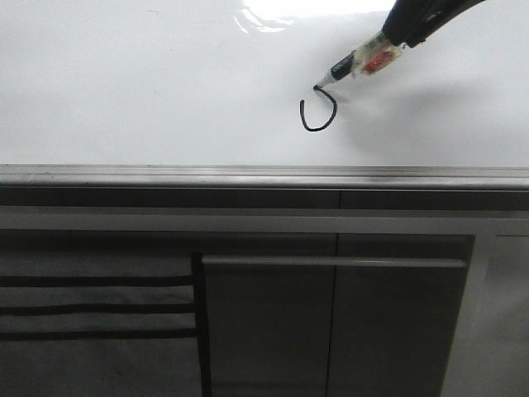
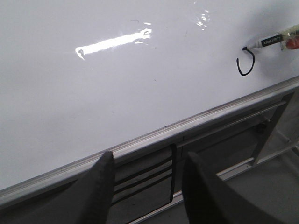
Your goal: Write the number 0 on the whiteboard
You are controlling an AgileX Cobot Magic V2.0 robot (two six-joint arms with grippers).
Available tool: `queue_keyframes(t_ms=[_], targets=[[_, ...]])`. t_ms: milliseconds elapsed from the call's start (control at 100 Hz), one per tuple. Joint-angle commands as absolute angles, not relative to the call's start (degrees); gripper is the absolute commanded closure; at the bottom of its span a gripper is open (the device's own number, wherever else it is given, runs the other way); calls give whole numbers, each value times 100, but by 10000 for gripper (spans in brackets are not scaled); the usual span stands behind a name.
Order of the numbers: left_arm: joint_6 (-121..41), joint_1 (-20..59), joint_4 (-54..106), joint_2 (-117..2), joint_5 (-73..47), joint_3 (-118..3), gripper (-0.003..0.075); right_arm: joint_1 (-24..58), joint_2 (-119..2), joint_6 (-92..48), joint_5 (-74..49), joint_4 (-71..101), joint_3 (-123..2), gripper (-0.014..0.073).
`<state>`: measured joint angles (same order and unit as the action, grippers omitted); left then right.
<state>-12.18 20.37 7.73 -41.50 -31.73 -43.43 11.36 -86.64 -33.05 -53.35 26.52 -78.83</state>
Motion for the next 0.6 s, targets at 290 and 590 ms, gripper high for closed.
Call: queue_keyframes(t_ms=[290, 590], targets=[[-1175, 2014, 868, -4138, -2770, -4471, 405, 1289, -8675, -3276, -5559, 2602, -8069, 568], [-1917, 2264, 1033, -4155, -3035, -4471, 405, 1300, -6952, -4652, -5552, 2974, -7487, 568]])
